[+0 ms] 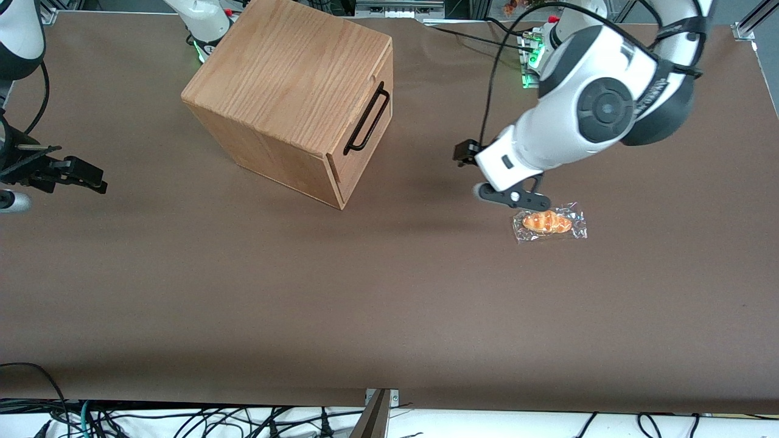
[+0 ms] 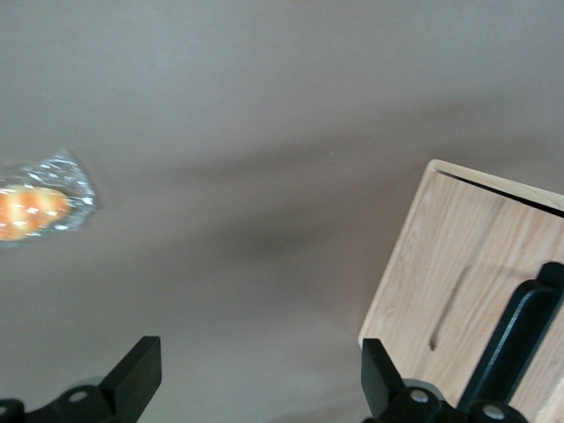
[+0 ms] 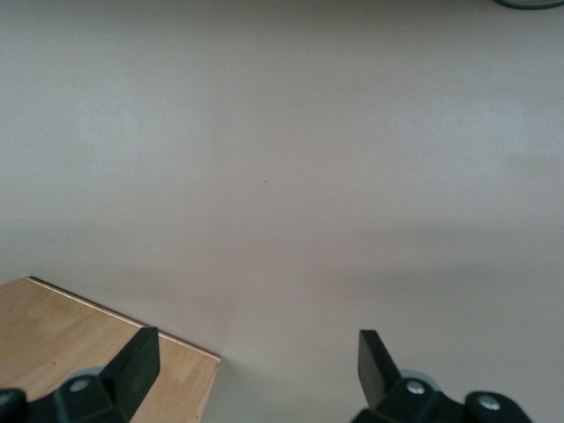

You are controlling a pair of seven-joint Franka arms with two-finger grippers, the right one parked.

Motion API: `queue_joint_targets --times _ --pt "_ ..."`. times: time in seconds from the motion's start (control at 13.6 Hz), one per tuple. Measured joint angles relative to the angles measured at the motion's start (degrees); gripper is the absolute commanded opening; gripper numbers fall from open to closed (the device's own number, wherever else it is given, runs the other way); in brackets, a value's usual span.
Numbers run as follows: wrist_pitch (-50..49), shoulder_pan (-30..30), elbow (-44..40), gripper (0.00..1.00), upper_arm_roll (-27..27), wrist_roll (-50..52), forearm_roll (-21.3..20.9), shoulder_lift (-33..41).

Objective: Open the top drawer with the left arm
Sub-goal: 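Swing the left gripper over the wrapped roll toward the wooden box's drawer handle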

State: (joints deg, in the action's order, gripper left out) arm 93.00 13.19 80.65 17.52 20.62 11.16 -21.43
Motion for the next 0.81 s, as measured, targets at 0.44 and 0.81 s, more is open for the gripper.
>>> queue_joint_targets --times 0.44,0.81 --pt "4.9 8.0 0.1 1.0 0.1 6.4 0.0 -2.6" --pt "7.2 11.9 0.2 1.0 0.1 7.3 0.0 -4.7"
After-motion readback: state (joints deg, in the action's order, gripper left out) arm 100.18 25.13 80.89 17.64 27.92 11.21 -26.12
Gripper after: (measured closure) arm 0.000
